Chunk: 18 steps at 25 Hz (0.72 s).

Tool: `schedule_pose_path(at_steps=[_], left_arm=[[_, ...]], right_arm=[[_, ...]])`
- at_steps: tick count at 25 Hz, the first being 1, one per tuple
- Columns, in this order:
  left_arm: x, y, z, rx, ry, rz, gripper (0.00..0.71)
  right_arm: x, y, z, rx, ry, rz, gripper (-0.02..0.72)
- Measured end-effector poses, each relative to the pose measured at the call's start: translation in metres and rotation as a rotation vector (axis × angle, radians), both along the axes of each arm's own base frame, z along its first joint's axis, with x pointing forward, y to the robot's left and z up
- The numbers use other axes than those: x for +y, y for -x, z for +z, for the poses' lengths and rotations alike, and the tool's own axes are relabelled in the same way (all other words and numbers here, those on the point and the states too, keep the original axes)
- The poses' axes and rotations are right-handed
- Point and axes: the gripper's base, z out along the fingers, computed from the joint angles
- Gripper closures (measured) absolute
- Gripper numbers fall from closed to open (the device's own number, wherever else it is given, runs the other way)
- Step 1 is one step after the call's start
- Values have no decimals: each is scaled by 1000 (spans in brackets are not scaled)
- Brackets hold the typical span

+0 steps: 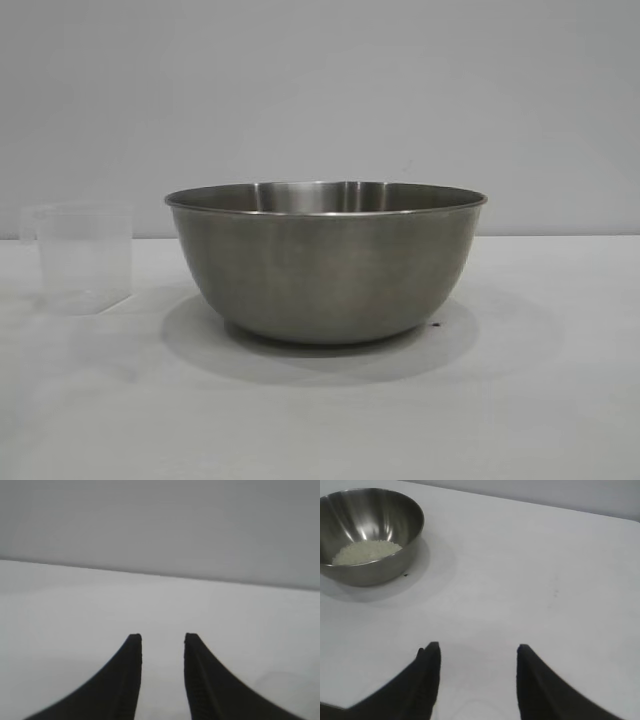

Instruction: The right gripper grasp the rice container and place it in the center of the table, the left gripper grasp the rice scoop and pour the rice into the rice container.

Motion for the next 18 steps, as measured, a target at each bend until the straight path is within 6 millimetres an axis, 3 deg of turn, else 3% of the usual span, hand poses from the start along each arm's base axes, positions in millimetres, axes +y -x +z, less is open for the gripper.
schedule_pose_path(at_steps=[4,7,14,18], left_arm=[[26,6,20,0,-28,-25,542],[24,16,44,-37,-130,-143,542],[13,62,133,-84,-349,-221,542],[10,102,174,-142,-313,-178,542]], right_arm=[[-1,0,0,1,-6,-20,364],[-1,0,0,2,-8,-23,364],[-1,0,0,4,-17,-29,364],[-1,0,0,5,-19,-30,364]])
